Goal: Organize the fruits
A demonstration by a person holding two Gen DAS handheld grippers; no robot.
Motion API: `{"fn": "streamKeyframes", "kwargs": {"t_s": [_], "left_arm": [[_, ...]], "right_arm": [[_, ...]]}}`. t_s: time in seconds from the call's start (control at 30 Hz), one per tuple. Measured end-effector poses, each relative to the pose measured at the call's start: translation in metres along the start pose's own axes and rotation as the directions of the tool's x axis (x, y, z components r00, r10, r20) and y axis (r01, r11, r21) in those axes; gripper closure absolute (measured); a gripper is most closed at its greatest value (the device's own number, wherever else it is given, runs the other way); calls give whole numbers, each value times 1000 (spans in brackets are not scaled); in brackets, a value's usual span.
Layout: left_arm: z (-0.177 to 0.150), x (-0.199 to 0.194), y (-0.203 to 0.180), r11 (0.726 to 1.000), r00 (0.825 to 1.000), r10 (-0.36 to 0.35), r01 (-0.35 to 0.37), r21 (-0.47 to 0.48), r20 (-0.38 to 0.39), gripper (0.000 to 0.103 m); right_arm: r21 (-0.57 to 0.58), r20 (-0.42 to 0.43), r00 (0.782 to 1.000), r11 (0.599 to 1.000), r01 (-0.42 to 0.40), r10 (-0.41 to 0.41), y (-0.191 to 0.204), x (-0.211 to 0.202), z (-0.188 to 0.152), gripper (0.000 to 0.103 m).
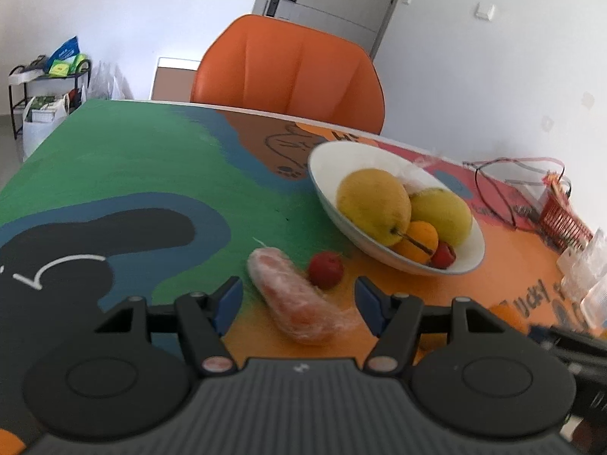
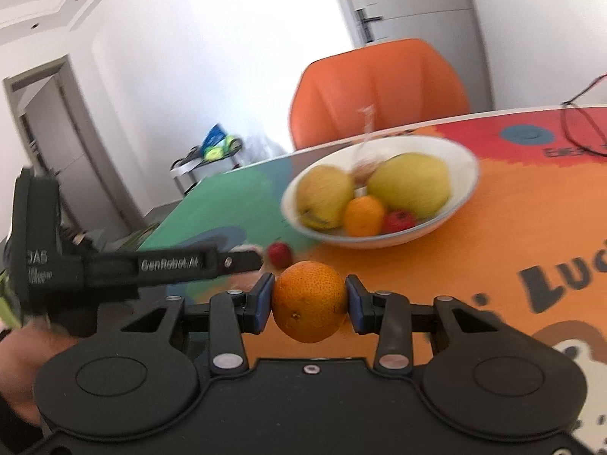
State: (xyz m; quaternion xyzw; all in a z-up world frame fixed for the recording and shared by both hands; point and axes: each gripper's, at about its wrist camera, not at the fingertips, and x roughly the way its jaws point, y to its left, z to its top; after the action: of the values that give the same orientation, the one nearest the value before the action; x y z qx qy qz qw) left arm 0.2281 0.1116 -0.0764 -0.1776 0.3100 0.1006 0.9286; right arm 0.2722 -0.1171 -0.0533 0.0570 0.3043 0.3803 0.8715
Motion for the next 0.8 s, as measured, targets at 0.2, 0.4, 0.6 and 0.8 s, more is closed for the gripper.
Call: {"fn": "streamKeyframes", "kwargs": {"t_s": [0.2,0.4,0.6,0.8], "left_arm": [[-3,13,-24,989,997,77,-77,123,4,39],[-8,24,-32,976,991,133,-131,176,3,39],[-11,18,-24,971,990,138,-138,196,13,53],[-10,11,-9,980,993,113,-114,166,18,70]], "right_arm": [[43,38,998,998,45,-46,-18,-8,3,65],[59,36,997,996,66,-68,-24,-6,3,65],[58,33,997,996,61,-63,-22,-5,2,65],[48,27,999,998,42,-43,-16,1,0,65]]}}
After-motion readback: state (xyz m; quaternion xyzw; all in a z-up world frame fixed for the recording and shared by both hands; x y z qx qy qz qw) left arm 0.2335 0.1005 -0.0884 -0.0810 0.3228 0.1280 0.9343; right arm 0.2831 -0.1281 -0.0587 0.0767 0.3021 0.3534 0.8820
